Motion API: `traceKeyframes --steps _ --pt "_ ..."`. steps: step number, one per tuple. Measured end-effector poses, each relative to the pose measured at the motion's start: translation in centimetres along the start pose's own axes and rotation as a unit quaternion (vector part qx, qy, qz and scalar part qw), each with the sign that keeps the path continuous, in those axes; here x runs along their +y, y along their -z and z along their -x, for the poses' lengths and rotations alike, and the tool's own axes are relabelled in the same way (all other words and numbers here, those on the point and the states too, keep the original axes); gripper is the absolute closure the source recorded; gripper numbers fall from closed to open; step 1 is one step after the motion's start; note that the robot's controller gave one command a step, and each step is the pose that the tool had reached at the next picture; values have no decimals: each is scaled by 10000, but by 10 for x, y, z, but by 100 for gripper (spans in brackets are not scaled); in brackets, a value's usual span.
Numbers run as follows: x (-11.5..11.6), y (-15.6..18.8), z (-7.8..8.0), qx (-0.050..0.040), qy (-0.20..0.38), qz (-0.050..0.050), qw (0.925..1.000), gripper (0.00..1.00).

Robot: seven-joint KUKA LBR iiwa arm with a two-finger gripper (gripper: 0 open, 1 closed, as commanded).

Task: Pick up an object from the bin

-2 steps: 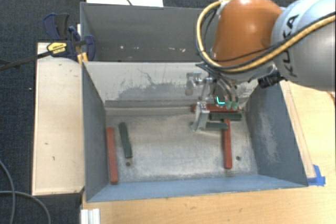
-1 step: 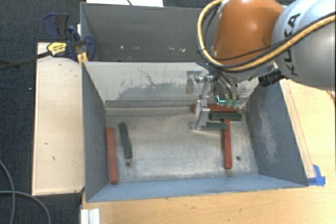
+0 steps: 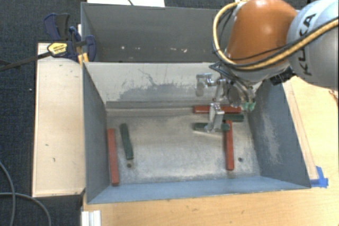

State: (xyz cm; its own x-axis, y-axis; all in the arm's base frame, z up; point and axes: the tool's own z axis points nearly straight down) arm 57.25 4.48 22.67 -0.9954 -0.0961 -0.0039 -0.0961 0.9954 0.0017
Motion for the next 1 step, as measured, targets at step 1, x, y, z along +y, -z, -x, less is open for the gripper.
traceKeyframes --steps 1 --pt "-65 -148 -19 15 -645 -8 9979 100"
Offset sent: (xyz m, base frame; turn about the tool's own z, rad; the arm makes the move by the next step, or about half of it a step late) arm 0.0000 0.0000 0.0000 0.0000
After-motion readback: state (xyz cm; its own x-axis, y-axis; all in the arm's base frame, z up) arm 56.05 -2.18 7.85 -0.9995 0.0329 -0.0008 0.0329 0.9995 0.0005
